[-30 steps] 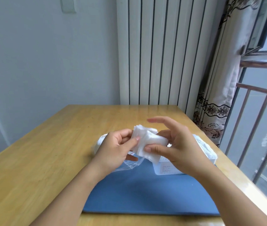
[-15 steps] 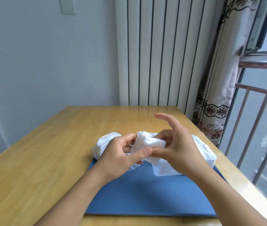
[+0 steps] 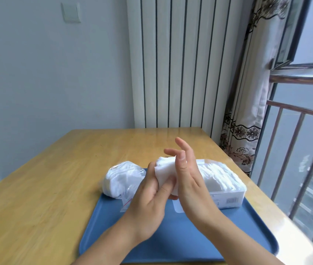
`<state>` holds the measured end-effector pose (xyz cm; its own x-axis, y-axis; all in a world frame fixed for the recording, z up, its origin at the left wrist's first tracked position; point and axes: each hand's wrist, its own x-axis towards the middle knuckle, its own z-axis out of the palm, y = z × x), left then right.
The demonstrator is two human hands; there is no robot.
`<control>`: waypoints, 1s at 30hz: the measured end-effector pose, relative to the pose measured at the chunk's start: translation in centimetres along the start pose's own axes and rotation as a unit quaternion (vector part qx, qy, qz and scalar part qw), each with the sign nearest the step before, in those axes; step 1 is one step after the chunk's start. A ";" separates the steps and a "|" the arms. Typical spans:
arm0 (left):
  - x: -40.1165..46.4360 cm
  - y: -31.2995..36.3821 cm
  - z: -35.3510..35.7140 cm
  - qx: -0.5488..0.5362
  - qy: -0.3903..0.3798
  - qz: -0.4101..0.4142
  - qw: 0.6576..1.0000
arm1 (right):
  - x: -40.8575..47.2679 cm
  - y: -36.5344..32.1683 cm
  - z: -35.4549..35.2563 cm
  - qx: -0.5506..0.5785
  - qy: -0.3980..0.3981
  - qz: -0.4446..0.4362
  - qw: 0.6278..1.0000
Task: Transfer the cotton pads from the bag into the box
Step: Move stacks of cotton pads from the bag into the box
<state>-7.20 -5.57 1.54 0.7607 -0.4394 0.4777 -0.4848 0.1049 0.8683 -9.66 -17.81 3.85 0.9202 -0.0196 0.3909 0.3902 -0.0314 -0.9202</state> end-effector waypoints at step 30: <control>-0.1 -0.9 -0.2 0.171 -0.015 0.028 0.985 | 1.5 -1.4 -5.3 -0.305 -0.170 0.007 0.937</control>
<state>-6.75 -5.41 0.77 0.7175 -0.4683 0.5156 -0.6470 -0.1738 0.7425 -9.00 -23.05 5.86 0.9222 0.2920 0.2535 0.3832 -0.6017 -0.7008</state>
